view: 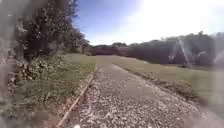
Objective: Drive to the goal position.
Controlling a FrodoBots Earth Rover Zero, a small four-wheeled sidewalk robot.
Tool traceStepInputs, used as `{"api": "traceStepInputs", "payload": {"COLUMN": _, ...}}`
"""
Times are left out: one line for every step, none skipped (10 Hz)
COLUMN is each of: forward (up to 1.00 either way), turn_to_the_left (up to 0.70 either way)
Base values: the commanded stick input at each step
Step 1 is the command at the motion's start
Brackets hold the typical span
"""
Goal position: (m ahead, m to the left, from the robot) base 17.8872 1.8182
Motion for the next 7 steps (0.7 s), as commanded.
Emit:
{"api": "traceStepInputs", "payload": {"forward": 0.70, "turn_to_the_left": -0.18}}
{"api": "traceStepInputs", "payload": {"forward": 0.70, "turn_to_the_left": 0.00}}
{"api": "traceStepInputs", "payload": {"forward": 0.70, "turn_to_the_left": 0.00}}
{"api": "traceStepInputs", "payload": {"forward": 0.70, "turn_to_the_left": 0.00}}
{"api": "traceStepInputs", "payload": {"forward": 0.70, "turn_to_the_left": 0.00}}
{"api": "traceStepInputs", "payload": {"forward": 0.70, "turn_to_the_left": 0.00}}
{"api": "traceStepInputs", "payload": {"forward": 0.70, "turn_to_the_left": 0.00}}
